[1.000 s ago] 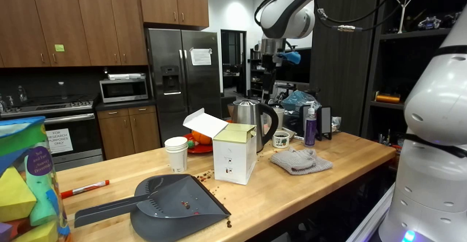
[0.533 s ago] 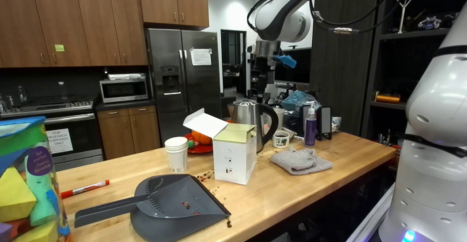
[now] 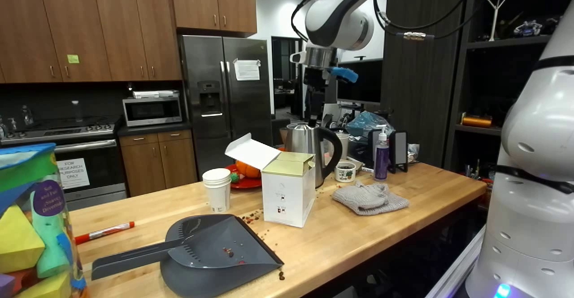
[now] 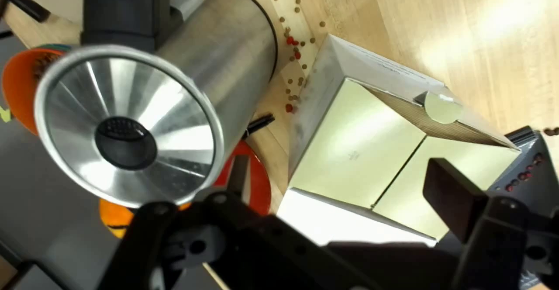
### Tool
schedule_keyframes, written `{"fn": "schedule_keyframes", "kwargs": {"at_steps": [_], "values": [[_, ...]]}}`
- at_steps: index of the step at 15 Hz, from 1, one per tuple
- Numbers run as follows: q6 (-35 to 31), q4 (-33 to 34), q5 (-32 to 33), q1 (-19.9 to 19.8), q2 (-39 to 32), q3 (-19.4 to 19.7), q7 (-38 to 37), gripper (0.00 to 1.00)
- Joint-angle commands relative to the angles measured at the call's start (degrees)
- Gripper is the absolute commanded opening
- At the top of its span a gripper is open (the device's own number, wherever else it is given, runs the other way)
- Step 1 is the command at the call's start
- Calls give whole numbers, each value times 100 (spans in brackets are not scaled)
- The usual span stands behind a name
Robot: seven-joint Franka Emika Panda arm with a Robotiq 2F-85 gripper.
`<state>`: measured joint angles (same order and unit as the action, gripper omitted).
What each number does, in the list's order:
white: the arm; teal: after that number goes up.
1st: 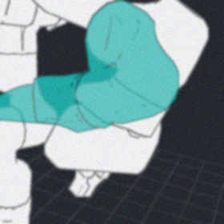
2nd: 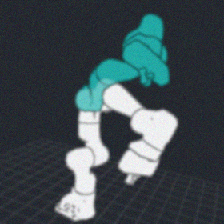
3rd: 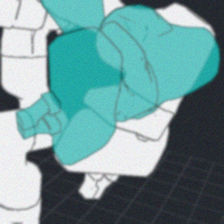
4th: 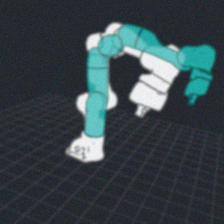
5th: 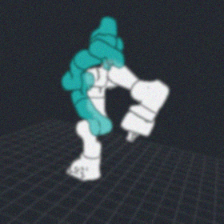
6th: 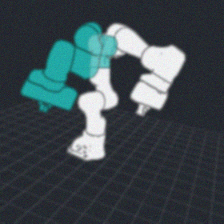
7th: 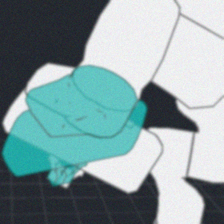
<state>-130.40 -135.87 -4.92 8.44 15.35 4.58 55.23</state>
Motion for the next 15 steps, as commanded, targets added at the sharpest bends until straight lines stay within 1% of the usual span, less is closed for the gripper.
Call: {"fn": "schedule_keyframes", "kwargs": {"at_steps": [1,5,9,12,15], "values": [[177,274,-559,116,-236,61,965,100],[325,460,-1017,85,-346,-86,1185,100],[453,670,-1267,47,-476,-224,986,100],[894,1046,-1568,32,-729,-255,889,100],[1158,1372,-1820,-14,-958,-293,900,100]]}}
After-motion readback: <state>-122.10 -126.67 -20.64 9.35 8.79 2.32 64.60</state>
